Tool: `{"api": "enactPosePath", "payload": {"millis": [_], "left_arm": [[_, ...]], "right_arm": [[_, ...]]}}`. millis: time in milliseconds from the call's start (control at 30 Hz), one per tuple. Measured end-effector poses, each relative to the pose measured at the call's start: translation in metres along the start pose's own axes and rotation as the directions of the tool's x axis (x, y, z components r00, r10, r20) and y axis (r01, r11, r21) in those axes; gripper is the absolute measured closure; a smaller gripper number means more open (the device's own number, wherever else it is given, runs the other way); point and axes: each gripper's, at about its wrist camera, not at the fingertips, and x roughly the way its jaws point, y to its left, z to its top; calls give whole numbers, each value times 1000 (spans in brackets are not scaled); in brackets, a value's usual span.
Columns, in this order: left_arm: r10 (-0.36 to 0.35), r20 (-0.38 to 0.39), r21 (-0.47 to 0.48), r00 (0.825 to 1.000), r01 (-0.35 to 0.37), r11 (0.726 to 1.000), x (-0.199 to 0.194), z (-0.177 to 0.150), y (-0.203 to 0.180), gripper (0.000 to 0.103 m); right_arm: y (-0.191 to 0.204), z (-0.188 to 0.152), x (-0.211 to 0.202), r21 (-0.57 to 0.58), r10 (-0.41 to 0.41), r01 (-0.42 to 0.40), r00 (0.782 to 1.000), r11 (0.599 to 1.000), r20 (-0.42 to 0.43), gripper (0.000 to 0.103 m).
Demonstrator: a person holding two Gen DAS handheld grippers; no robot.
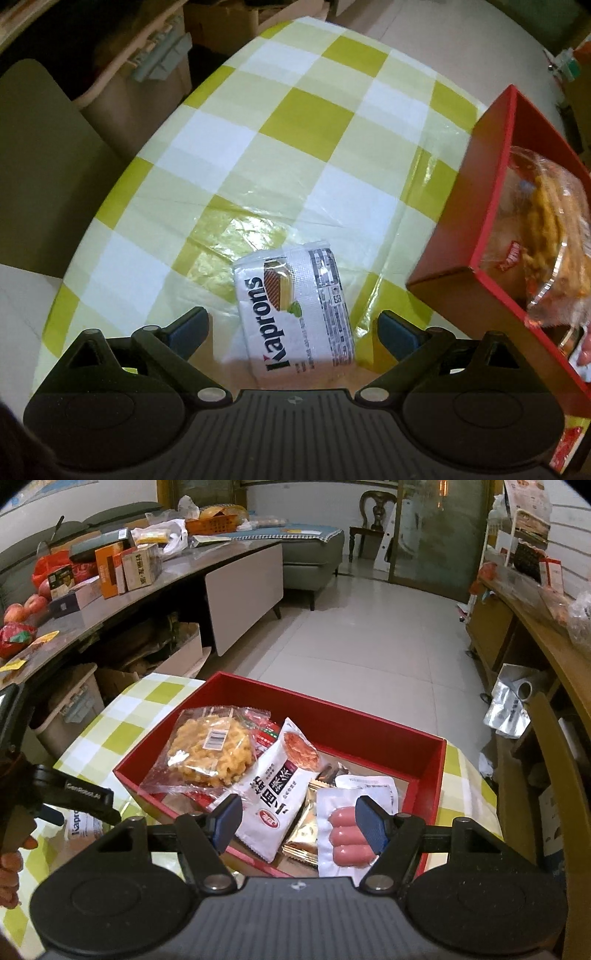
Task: Organize snacks
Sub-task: 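Move the left tool to the Kaprons pack while the right tool approaches the Trolli bag, then grasp the Kaprons pack with the left tool while the right tool grasps the red Trolli bag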
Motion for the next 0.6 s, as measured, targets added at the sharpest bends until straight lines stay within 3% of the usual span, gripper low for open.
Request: {"api": "enactPosePath", "payload": {"millis": [200, 367, 600], "left_arm": [[49, 11, 28, 999, -49, 998, 5, -3, -11, 9], [45, 19, 77, 999, -46, 996, -6, -15, -18, 34], [11, 4, 174, 1000, -12, 985, -13, -46, -30, 37]], "right_arm": [[-20, -16, -9, 22, -20, 21, 999, 1000, -47, 26], [-46, -41, -17, 70, -62, 70, 991, 995, -116, 26], [-75, -71, 1, 127, -38, 63, 980, 990, -194, 22]]}}
